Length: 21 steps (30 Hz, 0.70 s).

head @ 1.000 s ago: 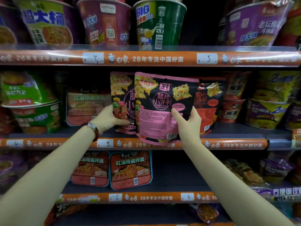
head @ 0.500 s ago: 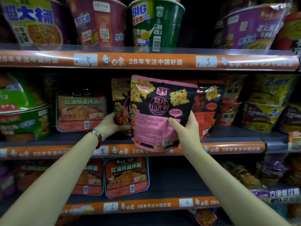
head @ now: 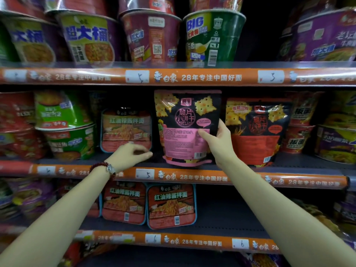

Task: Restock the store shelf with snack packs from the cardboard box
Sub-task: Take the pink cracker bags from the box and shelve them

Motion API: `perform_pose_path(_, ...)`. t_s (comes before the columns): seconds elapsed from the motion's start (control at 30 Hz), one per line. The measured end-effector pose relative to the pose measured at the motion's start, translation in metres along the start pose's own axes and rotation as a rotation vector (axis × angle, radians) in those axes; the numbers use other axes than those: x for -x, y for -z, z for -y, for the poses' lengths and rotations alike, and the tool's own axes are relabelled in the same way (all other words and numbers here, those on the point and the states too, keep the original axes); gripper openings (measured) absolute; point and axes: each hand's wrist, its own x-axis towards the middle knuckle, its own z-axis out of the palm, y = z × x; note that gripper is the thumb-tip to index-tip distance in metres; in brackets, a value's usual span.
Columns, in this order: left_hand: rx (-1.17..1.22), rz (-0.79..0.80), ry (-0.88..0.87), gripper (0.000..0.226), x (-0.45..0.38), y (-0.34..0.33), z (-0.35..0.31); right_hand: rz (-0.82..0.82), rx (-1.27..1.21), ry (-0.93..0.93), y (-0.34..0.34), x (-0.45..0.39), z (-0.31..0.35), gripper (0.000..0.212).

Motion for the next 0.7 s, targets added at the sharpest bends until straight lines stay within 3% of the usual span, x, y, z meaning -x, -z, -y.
perform_pose_path(0.1, -0.044, 0.067, -0.026, 0.016, 0.017, 0.001, 0.010, -0.005, -0.010, -0.053, -0.002, 0.001, -0.013, 0.038)
perform_pose_path(0.33, -0.022, -0.030, -0.082, 0.035, 0.020, -0.016, 0.019, 0.111, 0.134, -0.055, 0.001, 0.012, -0.026, 0.073)
perform_pose_path(0.53, 0.016, -0.073, -0.100, 0.035, 0.020, -0.021, 0.026, 0.091, 0.292, -0.050, 0.000, 0.005, -0.033, 0.070)
perform_pose_path(0.7, 0.014, -0.088, -0.100, 0.037, 0.019, -0.022, 0.030, 0.070, 0.363, -0.019, -0.010, -0.001, -0.036, 0.083)
